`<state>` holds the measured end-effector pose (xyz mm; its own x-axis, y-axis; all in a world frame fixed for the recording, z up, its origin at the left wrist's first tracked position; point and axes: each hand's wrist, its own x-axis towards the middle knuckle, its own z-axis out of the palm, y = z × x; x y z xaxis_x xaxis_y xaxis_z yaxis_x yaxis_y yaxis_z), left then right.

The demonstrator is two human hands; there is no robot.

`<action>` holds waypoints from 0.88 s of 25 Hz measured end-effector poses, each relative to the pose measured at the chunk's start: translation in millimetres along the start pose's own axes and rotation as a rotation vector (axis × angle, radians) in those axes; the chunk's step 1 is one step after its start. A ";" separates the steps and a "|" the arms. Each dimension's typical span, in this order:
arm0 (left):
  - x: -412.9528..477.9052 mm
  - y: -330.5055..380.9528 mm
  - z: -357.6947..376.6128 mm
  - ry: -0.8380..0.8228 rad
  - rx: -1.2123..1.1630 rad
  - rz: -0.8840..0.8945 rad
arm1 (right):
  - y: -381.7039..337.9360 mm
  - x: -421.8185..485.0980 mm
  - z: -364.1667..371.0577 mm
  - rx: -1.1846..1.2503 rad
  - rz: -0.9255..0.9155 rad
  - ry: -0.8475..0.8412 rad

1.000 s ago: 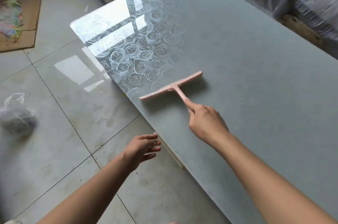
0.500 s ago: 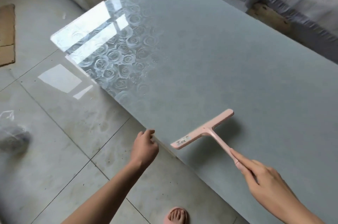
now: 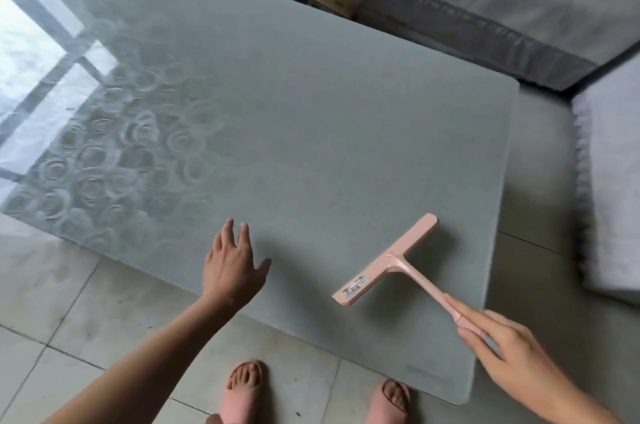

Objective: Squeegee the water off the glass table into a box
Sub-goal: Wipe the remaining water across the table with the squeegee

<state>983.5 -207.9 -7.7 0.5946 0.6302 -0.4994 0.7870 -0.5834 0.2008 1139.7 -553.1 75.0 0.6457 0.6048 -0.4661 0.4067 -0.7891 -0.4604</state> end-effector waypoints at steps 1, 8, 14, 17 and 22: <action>-1.1 18.5 8.4 0.000 0.028 0.007 | 23.3 -8.2 -9.8 -0.011 -0.002 0.002; -2.1 117.9 44.6 -0.061 0.156 -0.038 | 145.3 -28.4 -71.8 -0.112 0.008 -0.027; 10.3 115.1 48.9 -0.165 0.262 0.032 | 99.2 76.9 -49.4 -0.187 -0.239 -0.061; 7.7 105.8 47.4 -0.189 0.280 0.065 | 70.2 123.7 -50.2 -0.251 -0.310 -0.094; 0.2 100.0 51.1 -0.122 0.217 0.099 | 137.2 70.2 -113.6 -0.359 -0.244 -0.127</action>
<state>1053.9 -292.3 -30.8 0.6322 0.5056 -0.5871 0.6643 -0.7437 0.0749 1314.3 -631.1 64.9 0.4274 0.7686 -0.4760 0.7503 -0.5953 -0.2877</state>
